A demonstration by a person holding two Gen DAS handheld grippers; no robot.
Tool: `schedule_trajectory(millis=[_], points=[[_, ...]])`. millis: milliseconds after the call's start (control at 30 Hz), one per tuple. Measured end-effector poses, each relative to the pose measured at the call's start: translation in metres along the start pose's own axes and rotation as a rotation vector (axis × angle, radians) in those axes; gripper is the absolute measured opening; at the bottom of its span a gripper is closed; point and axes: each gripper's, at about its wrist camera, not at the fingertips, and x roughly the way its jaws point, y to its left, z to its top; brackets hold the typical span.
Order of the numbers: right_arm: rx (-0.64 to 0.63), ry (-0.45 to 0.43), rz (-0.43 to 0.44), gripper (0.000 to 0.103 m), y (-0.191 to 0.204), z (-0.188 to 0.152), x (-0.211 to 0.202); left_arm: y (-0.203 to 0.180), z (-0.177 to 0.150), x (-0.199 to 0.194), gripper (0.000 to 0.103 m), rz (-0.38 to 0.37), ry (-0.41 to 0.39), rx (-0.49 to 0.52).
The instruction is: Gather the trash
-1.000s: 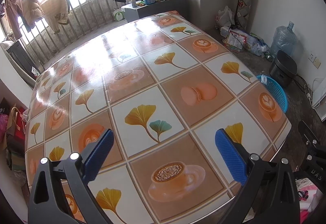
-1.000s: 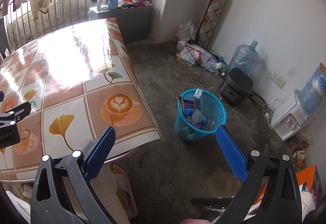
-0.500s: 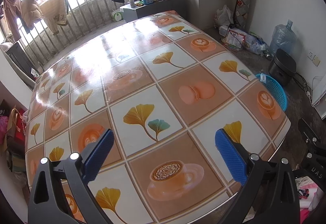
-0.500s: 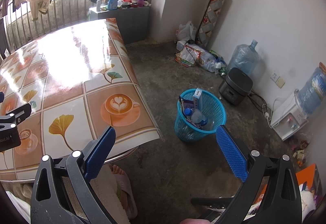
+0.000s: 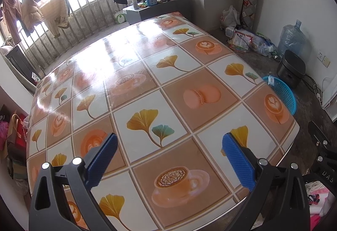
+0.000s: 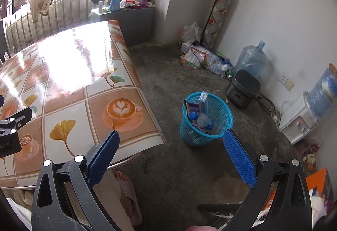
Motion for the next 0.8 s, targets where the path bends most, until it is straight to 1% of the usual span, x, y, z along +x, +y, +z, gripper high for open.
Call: schedule_trajectory(millis=[800], points=[[0.003, 0.000, -0.003, 0.095, 0.0005, -0.0003, -0.0004, 0.0002, 0.0007, 0.0014, 0.097, 0.000, 0.004, 0.001]])
